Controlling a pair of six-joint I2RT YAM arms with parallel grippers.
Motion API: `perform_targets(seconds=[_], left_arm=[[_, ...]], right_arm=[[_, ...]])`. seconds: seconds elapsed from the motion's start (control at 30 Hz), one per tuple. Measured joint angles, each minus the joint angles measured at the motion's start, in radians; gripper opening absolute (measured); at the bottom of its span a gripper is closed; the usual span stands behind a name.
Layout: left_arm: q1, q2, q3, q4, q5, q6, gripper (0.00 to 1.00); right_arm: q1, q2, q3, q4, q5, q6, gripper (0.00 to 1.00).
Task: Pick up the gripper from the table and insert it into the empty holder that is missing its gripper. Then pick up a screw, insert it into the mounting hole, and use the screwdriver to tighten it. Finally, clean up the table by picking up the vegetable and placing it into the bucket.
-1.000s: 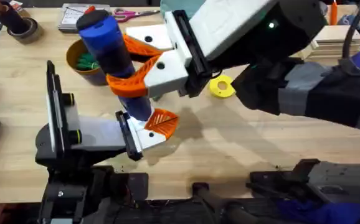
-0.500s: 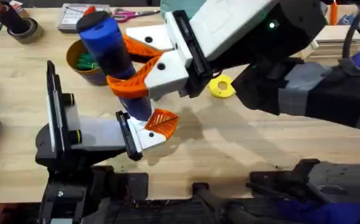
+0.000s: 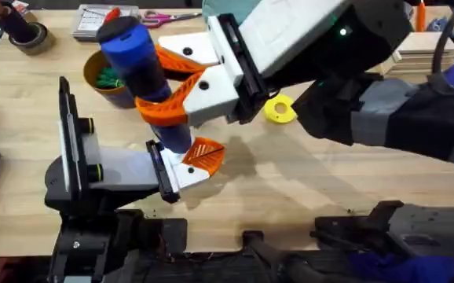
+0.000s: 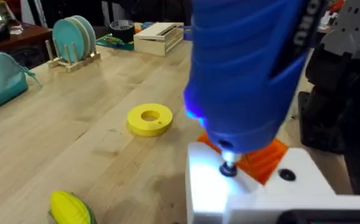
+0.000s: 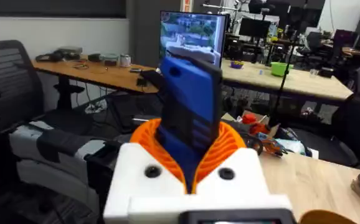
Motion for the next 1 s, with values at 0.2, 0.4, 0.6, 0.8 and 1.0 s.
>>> perform_targets(seconds=[0.2,0.4,0.6,0.8,1.0], left_arm=[[0.000,0.000,0.000,0.000,0.001,0.000,0.008],[0.000,0.000,0.000,0.000,0.000,0.000,0.008],[0.000,0.000,0.000,0.000,0.001,0.000,0.008],[0.000,0.000,0.000,0.000,0.001,-0.002,0.008],[0.000,0.000,0.000,0.000,0.001,-0.003,0.008]], right_arm=[[0.002,0.000,0.000,-0.004,0.000,-0.007,0.026],[0.002,0.000,0.000,-0.005,0.000,-0.007,0.026],[0.002,0.000,0.000,-0.005,0.000,-0.011,0.026],[0.002,0.000,0.000,-0.011,0.007,-0.010,0.026],[0.002,0.000,0.000,-0.012,0.011,-0.011,0.026]])
